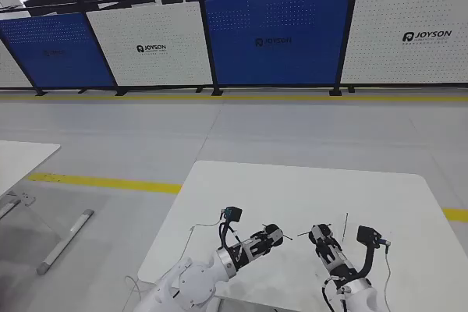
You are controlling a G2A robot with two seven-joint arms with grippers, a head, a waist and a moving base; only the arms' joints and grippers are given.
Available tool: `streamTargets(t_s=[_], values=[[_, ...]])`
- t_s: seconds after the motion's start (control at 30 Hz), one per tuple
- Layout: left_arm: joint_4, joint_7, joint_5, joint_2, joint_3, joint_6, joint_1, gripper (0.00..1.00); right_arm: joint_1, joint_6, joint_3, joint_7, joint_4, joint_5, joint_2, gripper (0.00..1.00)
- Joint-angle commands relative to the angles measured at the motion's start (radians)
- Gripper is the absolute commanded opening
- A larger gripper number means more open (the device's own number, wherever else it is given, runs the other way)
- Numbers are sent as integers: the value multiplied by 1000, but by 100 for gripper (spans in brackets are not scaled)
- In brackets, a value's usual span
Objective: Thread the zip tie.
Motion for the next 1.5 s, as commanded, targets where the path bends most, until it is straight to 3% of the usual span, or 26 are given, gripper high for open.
streamTargets(t_s=[0.0, 0.17, 0.33, 0.5, 1.07, 1.33, 1.4, 1.47], values=[[0, 0, 0, 0, 0, 0, 0, 0, 0, 0, 0, 0, 0, 0, 0, 0], [0, 0, 0, 0, 0, 0, 0, 0, -6, -61, -6, -42, 19, 20, -2, 0], [0, 0, 0, 0, 0, 0, 0, 0, -42, -182, 16, -78, 52, 85, 0, 0], [0, 0, 0, 0, 0, 0, 0, 0, -54, -251, 20, -119, 100, 126, -1, 0], [0, 0, 0, 0, 0, 0, 0, 0, -45, -247, 16, -140, 115, 115, -3, 0], [0, 0, 0, 0, 0, 0, 0, 0, -82, -151, -34, -276, 82, -12, -12, 0], [0, 0, 0, 0, 0, 0, 0, 0, -82, -141, -49, -254, 80, 2, -14, 0], [0, 0, 0, 0, 0, 0, 0, 0, -75, -171, -47, -173, 76, 93, -14, 0]])
